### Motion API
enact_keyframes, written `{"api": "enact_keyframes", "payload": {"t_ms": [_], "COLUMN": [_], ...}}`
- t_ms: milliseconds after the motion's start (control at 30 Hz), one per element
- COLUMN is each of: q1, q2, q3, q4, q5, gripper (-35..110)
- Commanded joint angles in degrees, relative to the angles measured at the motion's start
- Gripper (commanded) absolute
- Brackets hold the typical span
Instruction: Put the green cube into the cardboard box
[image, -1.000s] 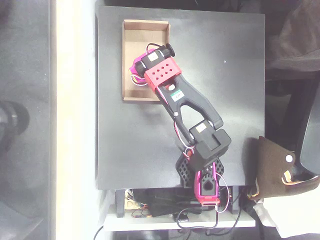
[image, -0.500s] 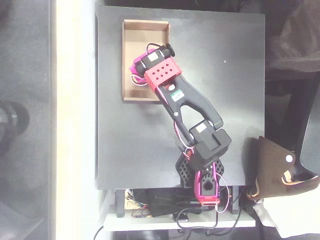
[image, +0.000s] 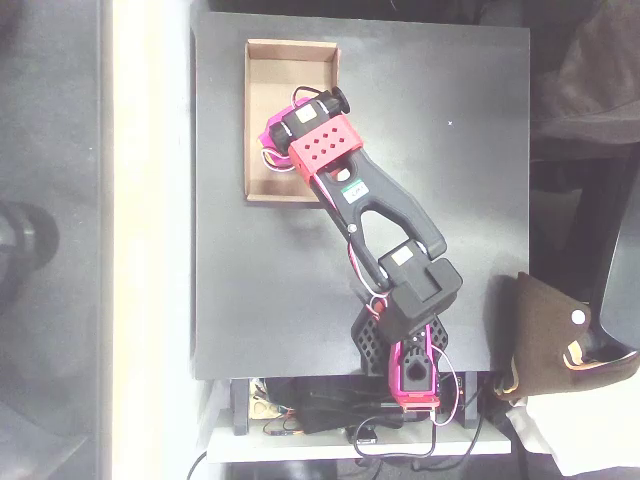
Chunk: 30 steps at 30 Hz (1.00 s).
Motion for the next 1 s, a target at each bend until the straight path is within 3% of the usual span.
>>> {"api": "enact_keyframes", "payload": {"t_ms": [0,533,967], "q1": [-0.6,0.4,11.3], "q2": [1.9,23.5,37.4], "q3": [-1.5,-1.5,-1.4], "q4": [-0.3,-0.3,-0.3], "q5": [0.4,0.4,0.4], "gripper": [32,32,32]}}
